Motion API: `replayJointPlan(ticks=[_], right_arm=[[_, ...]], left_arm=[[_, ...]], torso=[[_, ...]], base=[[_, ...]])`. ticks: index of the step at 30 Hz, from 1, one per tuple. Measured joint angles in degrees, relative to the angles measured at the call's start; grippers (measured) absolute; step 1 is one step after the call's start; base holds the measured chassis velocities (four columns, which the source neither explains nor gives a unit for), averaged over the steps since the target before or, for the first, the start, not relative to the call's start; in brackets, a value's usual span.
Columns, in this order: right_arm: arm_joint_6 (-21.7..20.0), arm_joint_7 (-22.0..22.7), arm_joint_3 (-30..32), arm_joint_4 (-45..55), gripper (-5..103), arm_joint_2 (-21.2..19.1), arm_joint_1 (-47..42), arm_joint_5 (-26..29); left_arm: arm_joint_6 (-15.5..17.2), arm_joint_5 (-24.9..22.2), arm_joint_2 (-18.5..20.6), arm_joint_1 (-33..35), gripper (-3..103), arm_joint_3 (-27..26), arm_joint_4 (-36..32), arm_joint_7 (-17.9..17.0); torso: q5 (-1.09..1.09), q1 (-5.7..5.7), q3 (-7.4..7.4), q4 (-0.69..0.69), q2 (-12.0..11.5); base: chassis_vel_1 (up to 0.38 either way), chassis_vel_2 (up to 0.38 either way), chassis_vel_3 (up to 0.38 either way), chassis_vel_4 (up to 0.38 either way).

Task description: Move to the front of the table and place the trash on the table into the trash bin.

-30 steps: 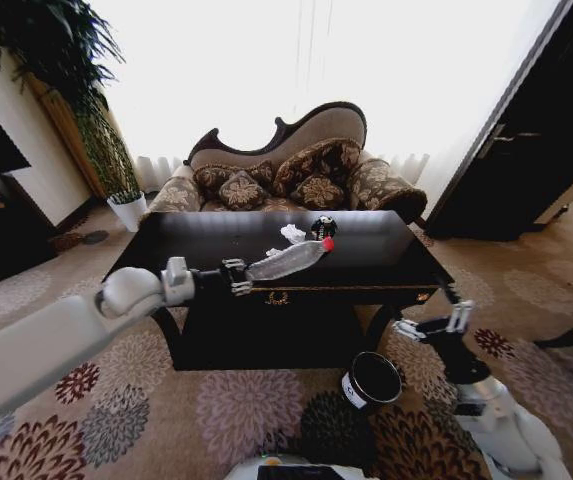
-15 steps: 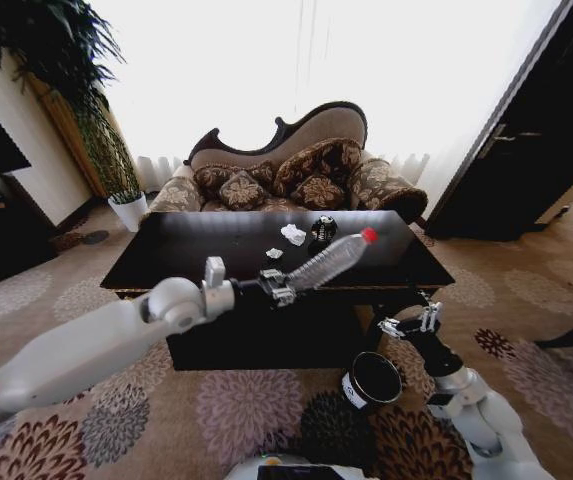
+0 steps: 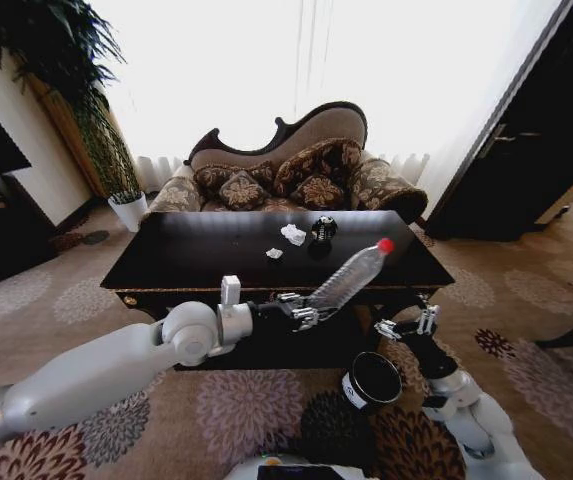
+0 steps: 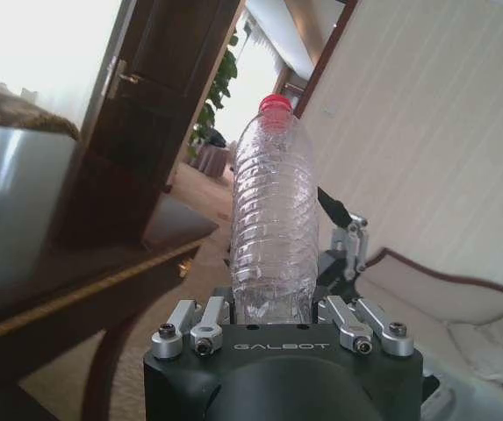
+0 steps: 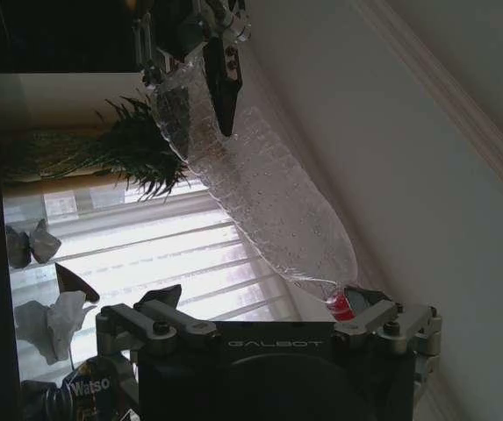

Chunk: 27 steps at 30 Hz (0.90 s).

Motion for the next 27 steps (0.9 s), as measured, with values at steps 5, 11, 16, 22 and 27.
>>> replayJointPlan(ticks=[5,11,16,22,27], right_arm=[[-0.05,0.56,-0.55,0.83,100,0.97,-0.71,0.05],[-0.06,0.55,-0.72,2.26,100,1.19,-1.5,0.83],[-0.09,0.56,-1.27,2.79,100,1.23,-1.43,0.83],[-0.13,0.61,-2.11,2.8,103,1.47,-1.28,0.5],[-0.17,0.47,-2.27,2.56,89,1.52,-1.33,0.13]], left_arm=[[0.08,-3.03,-3.87,1.77,38,2.11,0.01,-3.89],[-0.01,-5.39,-6.6,3.57,37,3.07,0.31,-6.34],[-0.15,-5.82,-6.82,5.46,37,3.37,-0.15,-7.19],[-0.35,-5.46,-6.68,7.32,37,3.52,-0.89,-8.16],[-0.32,-5.01,-6.28,8.46,37,2.85,-1.21,-8.19]], torso=[[-0.01,0.0,0.0,0.0,0.0],[-0.01,0.0,0.0,-0.01,0.0],[-0.01,0.0,0.0,0.0,0.0],[-0.01,0.0,0.0,0.0,0.0],[-0.02,0.0,0.0,0.0,0.0]], base=[[0.0,0.0,0.0,0.0],[0.0,0.0,0.0,0.0],[0.0,0.0,0.0,0.0],[0.0,0.0,0.0,0.0],[0.0,0.0,0.0,0.0]])
